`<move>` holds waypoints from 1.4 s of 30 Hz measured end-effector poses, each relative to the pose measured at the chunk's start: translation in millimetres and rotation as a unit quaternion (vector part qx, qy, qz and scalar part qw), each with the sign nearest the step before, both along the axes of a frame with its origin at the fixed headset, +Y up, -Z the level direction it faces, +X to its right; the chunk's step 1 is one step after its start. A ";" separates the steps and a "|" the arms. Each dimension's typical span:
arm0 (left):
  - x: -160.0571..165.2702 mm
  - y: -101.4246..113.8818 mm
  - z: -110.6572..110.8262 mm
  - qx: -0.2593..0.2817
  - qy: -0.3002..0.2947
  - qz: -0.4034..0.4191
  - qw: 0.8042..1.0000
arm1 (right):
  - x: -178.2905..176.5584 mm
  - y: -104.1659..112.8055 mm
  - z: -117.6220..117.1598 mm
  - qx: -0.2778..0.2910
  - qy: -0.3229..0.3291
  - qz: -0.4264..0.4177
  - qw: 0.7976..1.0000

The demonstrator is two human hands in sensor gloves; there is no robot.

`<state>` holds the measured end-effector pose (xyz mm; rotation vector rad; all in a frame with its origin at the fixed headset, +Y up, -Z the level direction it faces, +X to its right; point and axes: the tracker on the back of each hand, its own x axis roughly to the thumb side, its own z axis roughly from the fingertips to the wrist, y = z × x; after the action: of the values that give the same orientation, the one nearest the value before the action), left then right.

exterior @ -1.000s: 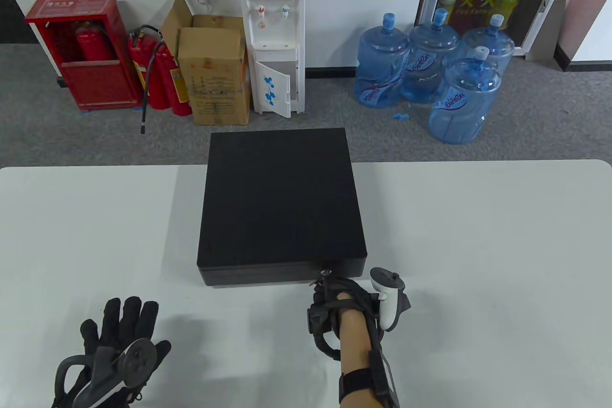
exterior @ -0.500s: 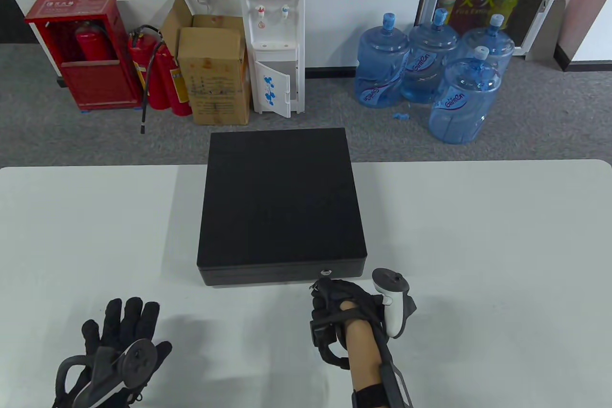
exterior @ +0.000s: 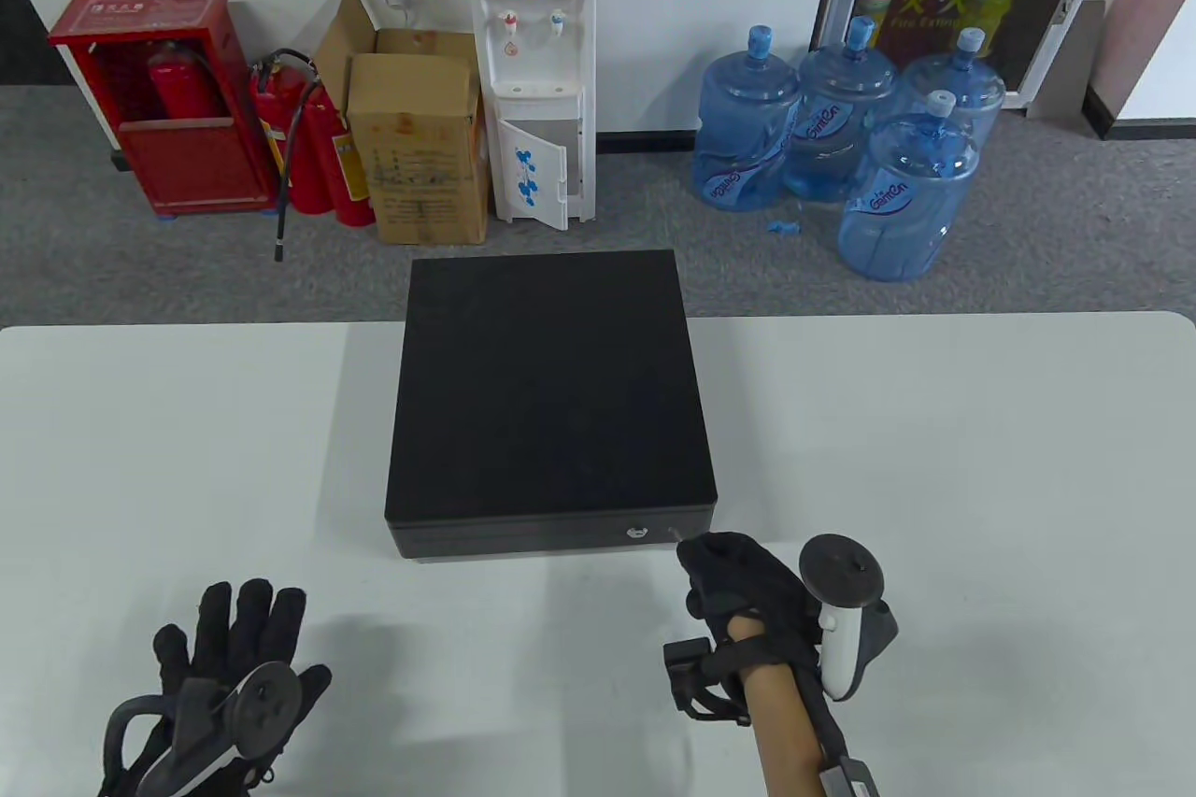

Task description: Close cash drawer

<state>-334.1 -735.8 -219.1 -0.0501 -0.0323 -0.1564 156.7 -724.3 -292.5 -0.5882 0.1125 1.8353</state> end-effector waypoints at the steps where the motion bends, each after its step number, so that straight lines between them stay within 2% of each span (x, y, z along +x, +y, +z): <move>1: -0.4 0.2 0.0 0.001 0.001 -0.001 1.000 | 3.3 1.1 0.3 0.009 -0.003 0.001 1.000; 10: -1.8 1.4 -0.1 -0.001 0.006 0.000 1.000 | 29.5 15.0 6.0 0.081 -0.023 0.089 0.992; 14: -2.2 2.0 0.1 -0.002 0.009 0.000 1.000 | 43.7 20.4 10.0 0.104 -0.037 0.158 0.981; 17: -2.5 2.3 0.2 -0.001 0.009 0.001 1.000 | 56.0 23.0 13.0 0.102 -0.051 0.208 0.971; 26: -1.4 2.2 0.2 0.001 0.004 0.002 1.000 | 81.4 9.8 24.6 0.067 -0.079 0.251 0.962; 42: -2.9 2.3 0.0 -0.002 0.007 0.005 1.000 | 112.2 -20.8 33.0 -0.032 -0.122 0.267 0.955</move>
<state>-336.9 -733.5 -219.0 -0.0548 -0.0189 -0.1462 268.9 -745.1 -259.6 -0.9545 -0.1705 2.2646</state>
